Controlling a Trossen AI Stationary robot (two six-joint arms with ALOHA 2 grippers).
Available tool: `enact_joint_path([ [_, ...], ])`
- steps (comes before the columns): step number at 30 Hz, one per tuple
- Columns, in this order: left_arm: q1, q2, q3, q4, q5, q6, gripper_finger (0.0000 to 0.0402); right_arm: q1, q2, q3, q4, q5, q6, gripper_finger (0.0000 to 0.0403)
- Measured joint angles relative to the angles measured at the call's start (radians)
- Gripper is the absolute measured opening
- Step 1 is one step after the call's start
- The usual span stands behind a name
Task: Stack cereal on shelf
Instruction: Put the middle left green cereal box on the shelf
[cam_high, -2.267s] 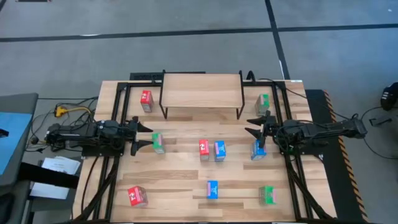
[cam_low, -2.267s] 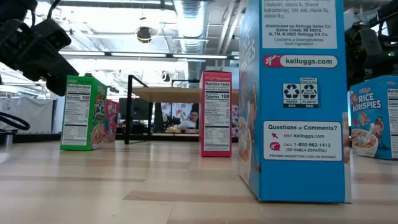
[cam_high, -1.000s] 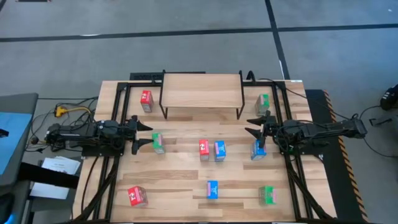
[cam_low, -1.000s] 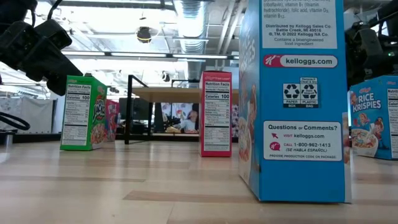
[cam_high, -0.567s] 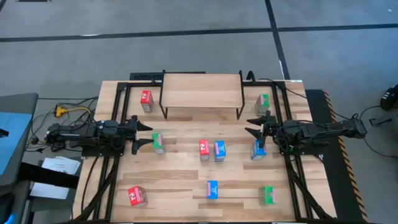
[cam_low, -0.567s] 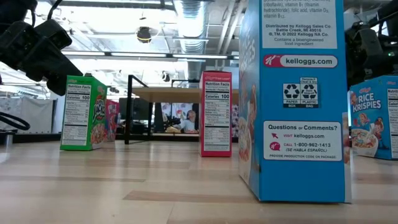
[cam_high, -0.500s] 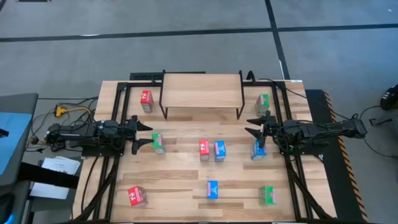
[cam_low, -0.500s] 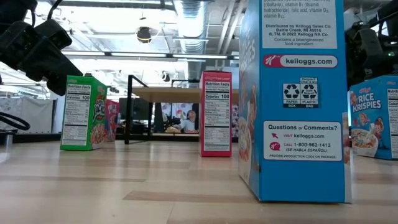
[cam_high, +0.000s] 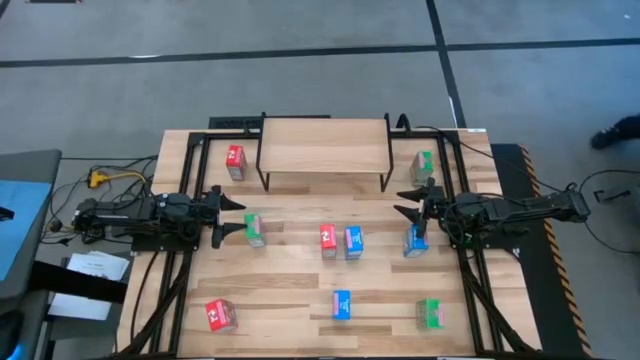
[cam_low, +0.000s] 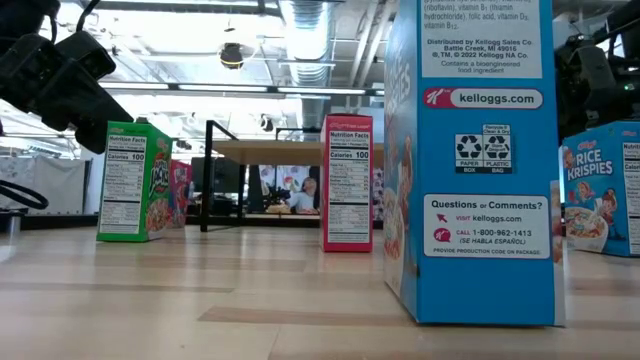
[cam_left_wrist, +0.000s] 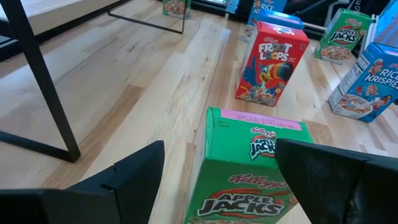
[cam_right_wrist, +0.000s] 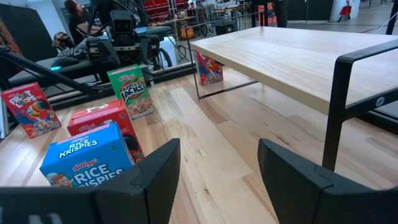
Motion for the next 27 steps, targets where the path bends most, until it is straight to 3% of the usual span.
enact_joint_path([
  [19,0.000,0.000,0.000,0.000,-0.006,-0.019,0.0295,0.000,0.000,0.000,0.000,0.000,0.000,0.0240],
  [27,0.000,0.000,0.000,0.003,-0.026,-0.330,0.0295,0.000,0.000,0.000,0.000,0.000,0.000,0.0240],
])
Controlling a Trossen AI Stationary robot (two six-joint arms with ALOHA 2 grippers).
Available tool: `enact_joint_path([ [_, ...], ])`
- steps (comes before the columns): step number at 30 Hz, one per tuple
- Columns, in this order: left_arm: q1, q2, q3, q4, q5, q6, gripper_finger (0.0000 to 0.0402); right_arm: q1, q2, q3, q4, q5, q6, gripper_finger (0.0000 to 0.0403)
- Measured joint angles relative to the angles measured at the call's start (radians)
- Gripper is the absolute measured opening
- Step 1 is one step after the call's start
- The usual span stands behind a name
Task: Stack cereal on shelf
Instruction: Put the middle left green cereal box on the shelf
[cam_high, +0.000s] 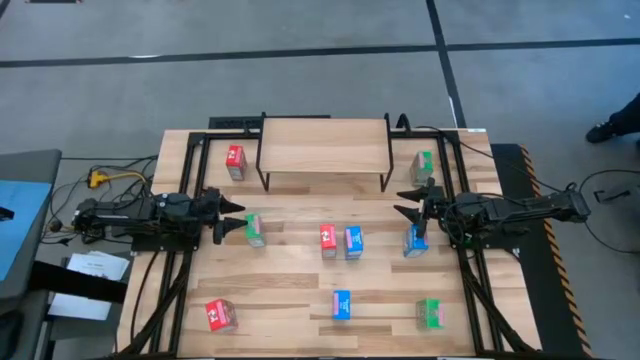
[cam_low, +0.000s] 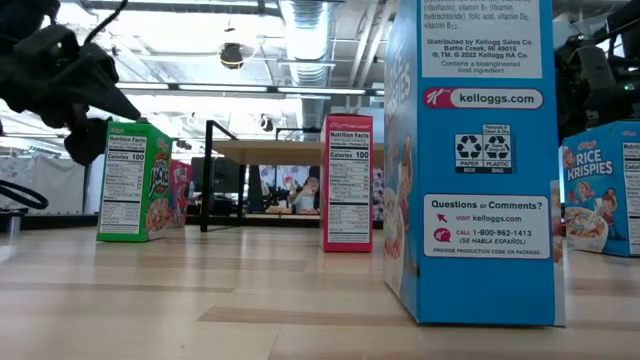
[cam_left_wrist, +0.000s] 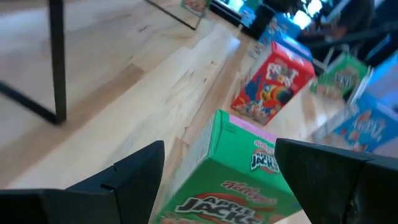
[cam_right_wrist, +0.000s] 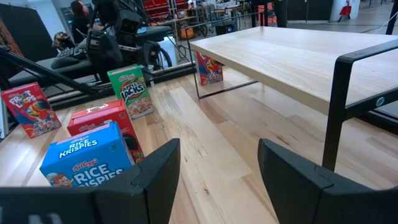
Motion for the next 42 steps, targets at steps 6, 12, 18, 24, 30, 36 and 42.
enact_joint_path([
  [6,0.000,0.000,0.000,0.003,-0.005,-0.152,0.0295,0.000,0.000,0.000,0.000,0.000,0.000,0.0240],
  [12,0.000,0.000,0.000,0.034,-0.020,-0.226,0.0295,0.000,0.000,0.000,0.000,0.000,0.000,0.0240],
  [18,0.000,0.000,0.008,0.108,-0.052,-0.236,0.0295,0.000,0.000,0.000,0.000,0.000,0.000,0.0240],
  [24,0.000,0.000,0.058,0.118,-0.053,-0.229,0.0295,0.000,0.000,0.000,0.000,0.000,0.000,0.0240],
  [30,0.000,0.000,0.116,0.122,-0.067,-0.205,0.0295,0.000,0.000,0.000,0.000,0.000,0.000,0.0240],
  [36,0.000,0.000,0.178,0.121,-0.105,-0.190,0.0295,0.000,0.000,0.000,0.000,0.000,0.000,0.0240],
  [42,0.000,0.000,0.228,0.120,-0.124,-0.190,0.0295,0.000,0.000,0.000,0.000,0.000,0.000,0.0240],
])
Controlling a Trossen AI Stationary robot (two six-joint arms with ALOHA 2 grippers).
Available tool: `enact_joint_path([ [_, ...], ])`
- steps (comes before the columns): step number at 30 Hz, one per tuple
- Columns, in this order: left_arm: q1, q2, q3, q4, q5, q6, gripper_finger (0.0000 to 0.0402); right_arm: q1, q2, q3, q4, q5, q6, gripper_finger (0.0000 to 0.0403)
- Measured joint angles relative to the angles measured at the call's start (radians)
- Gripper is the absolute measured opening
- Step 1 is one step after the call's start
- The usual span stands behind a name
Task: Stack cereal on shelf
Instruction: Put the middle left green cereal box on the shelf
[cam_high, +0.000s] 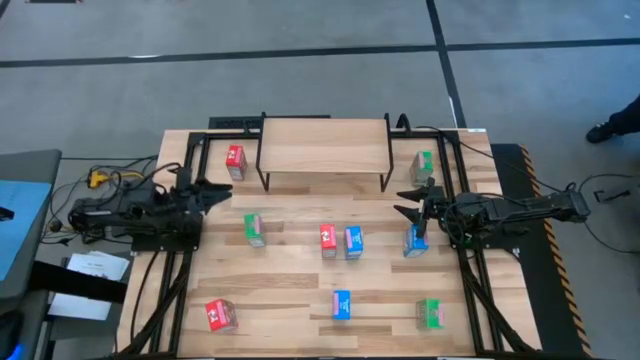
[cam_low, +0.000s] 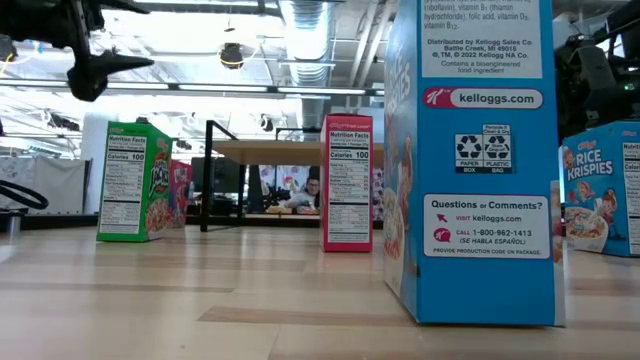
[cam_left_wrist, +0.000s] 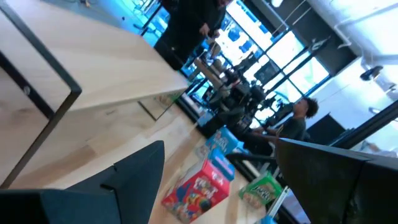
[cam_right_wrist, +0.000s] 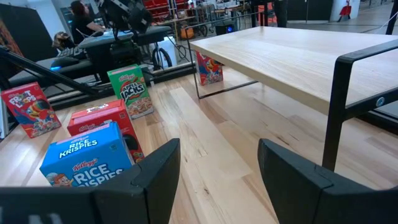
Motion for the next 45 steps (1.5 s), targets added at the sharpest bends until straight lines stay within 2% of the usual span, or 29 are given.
enact_joint_path([
  [19,0.000,0.025,0.125,-0.007,-0.020,0.015,0.0295,0.000,0.000,0.000,0.000,0.000,0.000,0.0240],
  [30,0.000,0.211,0.251,-0.019,-0.026,0.052,0.0295,0.000,0.000,0.000,0.000,0.000,0.000,0.0240],
  [45,0.000,0.442,0.496,-0.292,-0.026,-0.044,0.0295,0.000,0.000,0.000,0.000,0.000,0.000,0.0240],
])
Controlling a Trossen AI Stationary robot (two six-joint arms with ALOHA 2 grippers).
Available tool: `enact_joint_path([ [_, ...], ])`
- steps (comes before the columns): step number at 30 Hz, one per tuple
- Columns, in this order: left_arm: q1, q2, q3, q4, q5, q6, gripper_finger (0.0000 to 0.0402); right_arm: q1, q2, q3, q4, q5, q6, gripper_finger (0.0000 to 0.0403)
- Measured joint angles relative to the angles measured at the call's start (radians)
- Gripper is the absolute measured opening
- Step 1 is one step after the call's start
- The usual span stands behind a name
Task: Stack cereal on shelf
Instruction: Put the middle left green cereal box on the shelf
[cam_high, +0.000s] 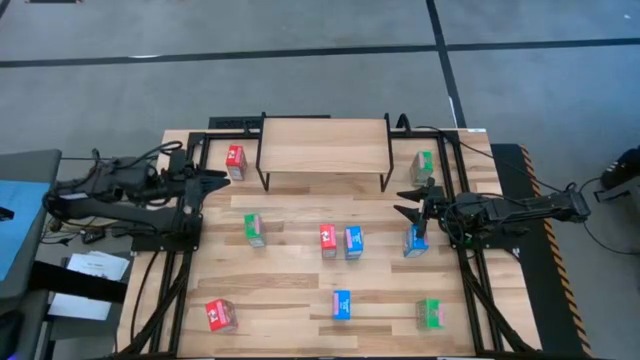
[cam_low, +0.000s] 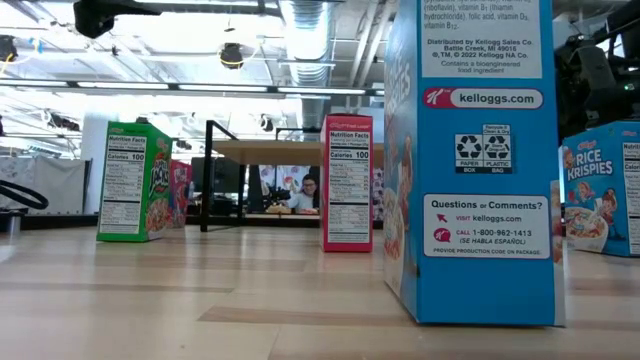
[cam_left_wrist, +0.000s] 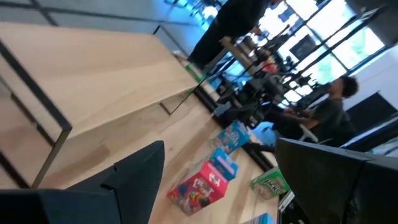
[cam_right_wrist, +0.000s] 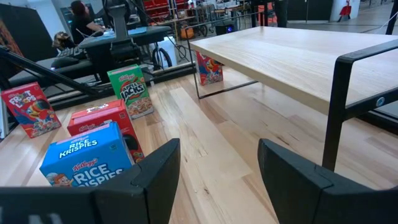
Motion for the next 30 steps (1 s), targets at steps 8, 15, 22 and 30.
enact_joint_path([
  [8,0.000,0.045,0.015,-0.078,0.056,-0.093,0.0295,0.000,0.000,0.000,0.000,0.000,0.000,0.0240],
  [15,0.000,0.088,0.014,-0.127,0.078,-0.100,0.0295,0.000,0.000,0.000,0.000,0.000,0.000,0.0240],
  [22,0.000,0.133,0.014,-0.127,0.156,-0.016,0.0295,0.000,0.000,0.000,0.000,0.000,0.000,0.0240],
  [30,0.000,0.191,0.014,-0.127,0.196,0.002,0.0295,0.000,0.000,0.000,0.000,0.000,0.000,0.0240],
])
